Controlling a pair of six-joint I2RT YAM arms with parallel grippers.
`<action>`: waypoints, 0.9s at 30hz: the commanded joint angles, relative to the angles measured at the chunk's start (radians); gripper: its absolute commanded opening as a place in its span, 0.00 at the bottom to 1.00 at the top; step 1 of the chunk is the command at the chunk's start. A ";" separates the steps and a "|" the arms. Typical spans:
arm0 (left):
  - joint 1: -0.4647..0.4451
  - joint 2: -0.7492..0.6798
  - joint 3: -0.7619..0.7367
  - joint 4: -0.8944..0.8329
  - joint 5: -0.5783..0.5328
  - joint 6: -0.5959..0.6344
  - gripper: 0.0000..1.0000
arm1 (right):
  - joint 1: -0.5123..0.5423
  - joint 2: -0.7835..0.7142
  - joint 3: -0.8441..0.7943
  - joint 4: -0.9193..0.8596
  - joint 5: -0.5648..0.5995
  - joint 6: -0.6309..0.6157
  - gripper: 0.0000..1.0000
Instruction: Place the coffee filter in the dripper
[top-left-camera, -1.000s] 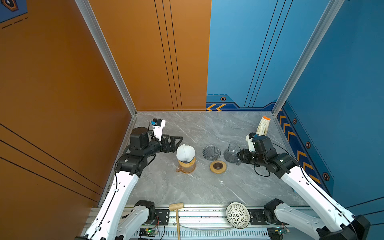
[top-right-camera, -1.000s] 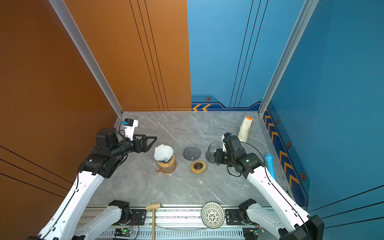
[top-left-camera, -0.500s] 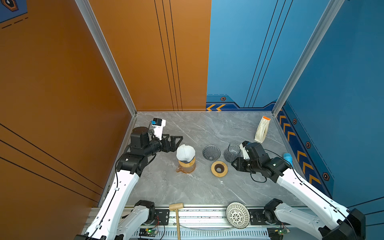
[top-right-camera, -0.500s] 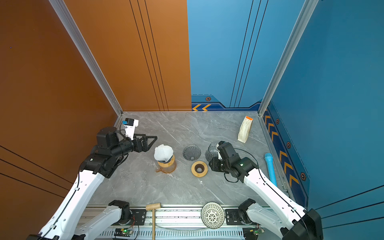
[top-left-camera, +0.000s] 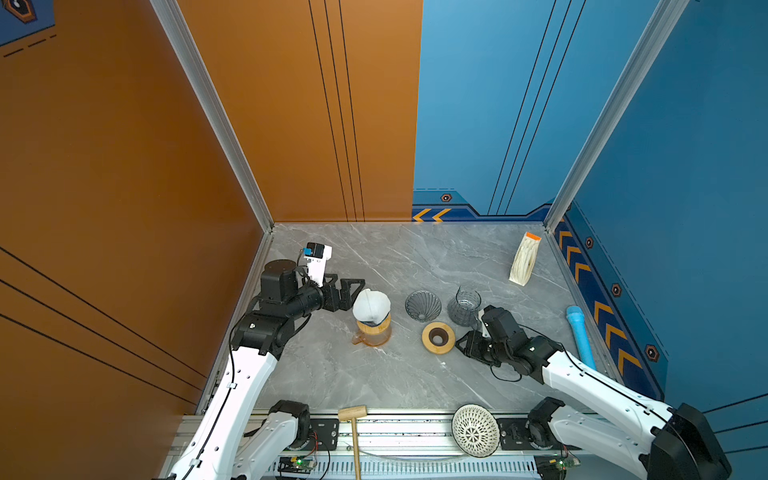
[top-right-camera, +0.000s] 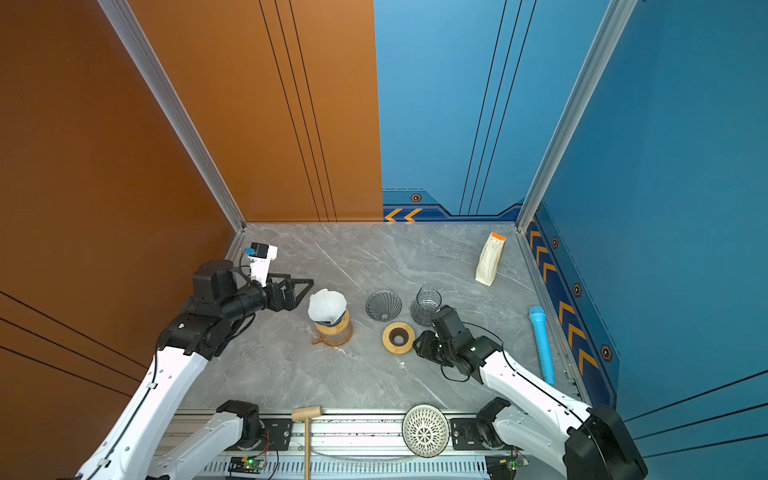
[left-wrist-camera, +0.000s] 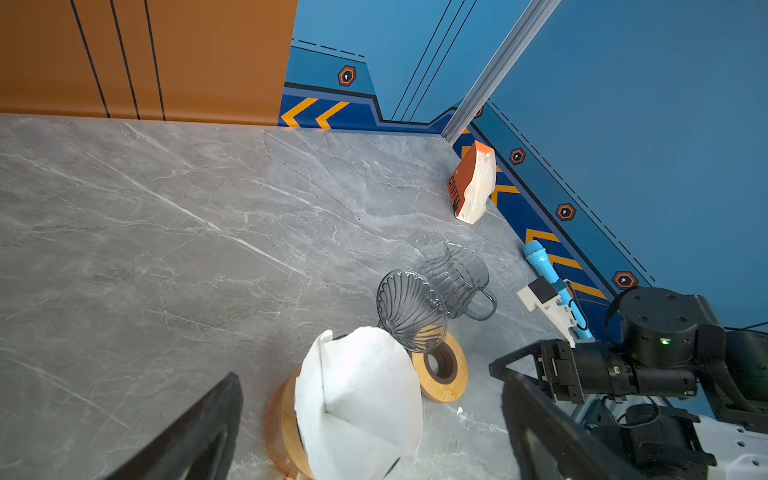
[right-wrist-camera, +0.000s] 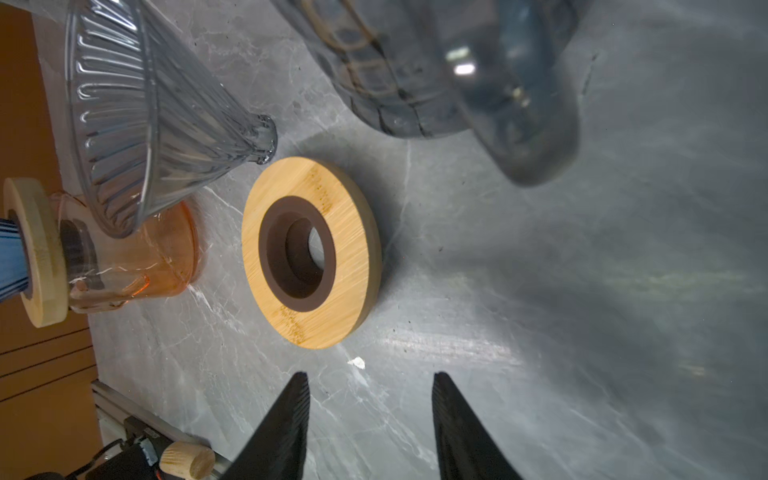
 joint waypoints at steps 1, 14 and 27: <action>0.006 -0.011 -0.016 -0.023 -0.013 0.017 0.98 | 0.006 0.004 -0.047 0.162 -0.018 0.097 0.49; 0.026 -0.004 -0.021 -0.036 -0.009 0.027 0.98 | 0.004 0.150 -0.098 0.361 -0.015 0.166 0.51; 0.043 -0.001 -0.026 -0.040 -0.003 0.029 0.98 | 0.019 0.232 -0.095 0.430 -0.002 0.190 0.45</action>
